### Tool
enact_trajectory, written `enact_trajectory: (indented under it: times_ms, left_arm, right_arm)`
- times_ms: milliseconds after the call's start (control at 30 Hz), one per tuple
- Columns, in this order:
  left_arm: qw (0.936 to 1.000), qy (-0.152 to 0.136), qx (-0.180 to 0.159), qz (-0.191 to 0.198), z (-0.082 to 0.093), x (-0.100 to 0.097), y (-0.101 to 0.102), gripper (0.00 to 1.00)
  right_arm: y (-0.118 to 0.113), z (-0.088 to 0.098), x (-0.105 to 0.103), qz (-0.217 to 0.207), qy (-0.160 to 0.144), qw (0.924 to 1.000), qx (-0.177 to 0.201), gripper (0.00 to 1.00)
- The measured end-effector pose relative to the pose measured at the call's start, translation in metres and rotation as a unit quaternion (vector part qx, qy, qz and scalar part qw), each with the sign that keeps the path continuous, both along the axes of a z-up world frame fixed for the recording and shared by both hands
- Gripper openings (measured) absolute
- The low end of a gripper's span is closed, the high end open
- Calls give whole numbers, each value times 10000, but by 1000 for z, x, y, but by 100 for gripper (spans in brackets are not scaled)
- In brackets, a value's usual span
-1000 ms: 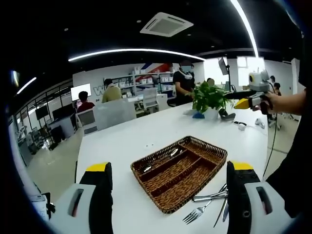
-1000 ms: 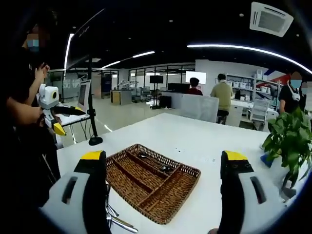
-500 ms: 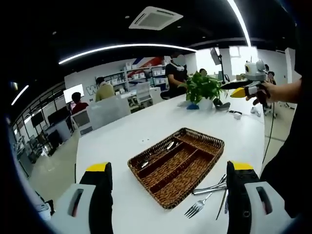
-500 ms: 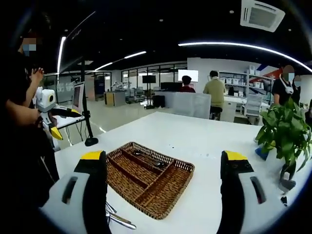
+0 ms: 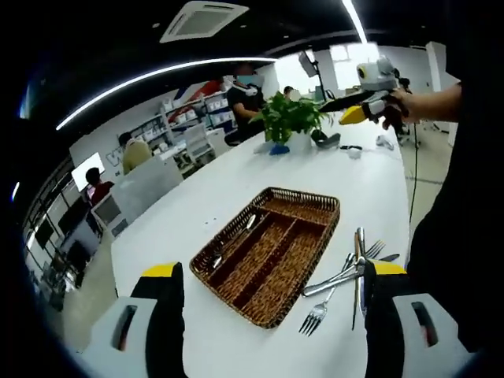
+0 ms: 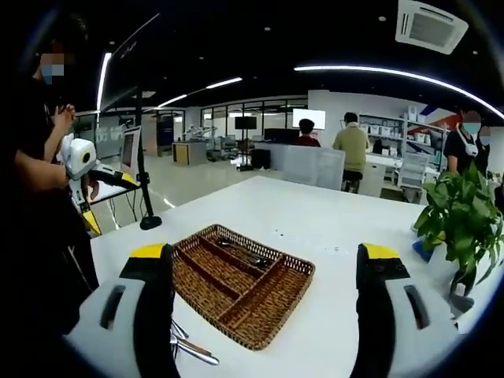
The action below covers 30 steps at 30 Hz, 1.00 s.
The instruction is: Arrange the knives, forks, and spoons in their matching storage slots by inserting each utensil handle-first until every utensil is classified and aligned in the correct compartment
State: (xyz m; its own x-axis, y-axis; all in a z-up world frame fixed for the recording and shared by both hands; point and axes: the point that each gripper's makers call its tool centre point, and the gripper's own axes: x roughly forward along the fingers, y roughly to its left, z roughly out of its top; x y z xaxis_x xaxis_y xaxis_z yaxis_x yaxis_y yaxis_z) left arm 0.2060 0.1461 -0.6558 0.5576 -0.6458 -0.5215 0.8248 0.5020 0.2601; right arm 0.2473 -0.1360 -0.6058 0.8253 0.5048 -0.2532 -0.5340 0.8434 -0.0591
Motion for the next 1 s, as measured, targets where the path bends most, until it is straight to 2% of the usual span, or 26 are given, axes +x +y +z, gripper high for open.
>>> enact_trajectory:
  times_ms: [100, 167, 233, 333, 367, 633, 700, 800, 1000]
  left_arm:
    - [9988, 119, 188, -441, 1, -10, -21, 93]
    - [9961, 21, 373, -801, 1, -17, -34, 93]
    - [9942, 60, 580, -899, -4, -18, -37, 93]
    - [9926, 147, 631, -1030, -8, -21, -43, 96]
    - [9917, 150, 665, -1088, -9, -21, -45, 99]
    - [9859, 189, 963, -1352, -16, -19, -50, 100]
    - [9829, 177, 1126, -1444, -21, -17, -50, 99]
    - [9774, 137, 1340, -1630, -28, -16, -51, 99]
    - [9693, 144, 1517, -1928, -36, -16, -60, 94]
  right_arm:
    - [1, -2, -3, 16, 28, 10000, 1, 100]
    - [0, -2, -4, 16, 31, 10000, -10, 100]
    - [0, -2, -5, 10, 39, 10000, 21, 100]
    - [0, -3, -7, 35, 92, 9999, 45, 100]
    - [0, -4, -8, 33, 108, 9999, 26, 100]
    - [1, -11, -11, 65, 147, 9998, -115, 100]
    - [-1, -13, -11, 42, 184, 9997, -134, 100]
    - [-2, -19, -12, 55, 319, 9993, -210, 100]
    - [-2, -30, -18, 165, 659, 9967, -436, 100]
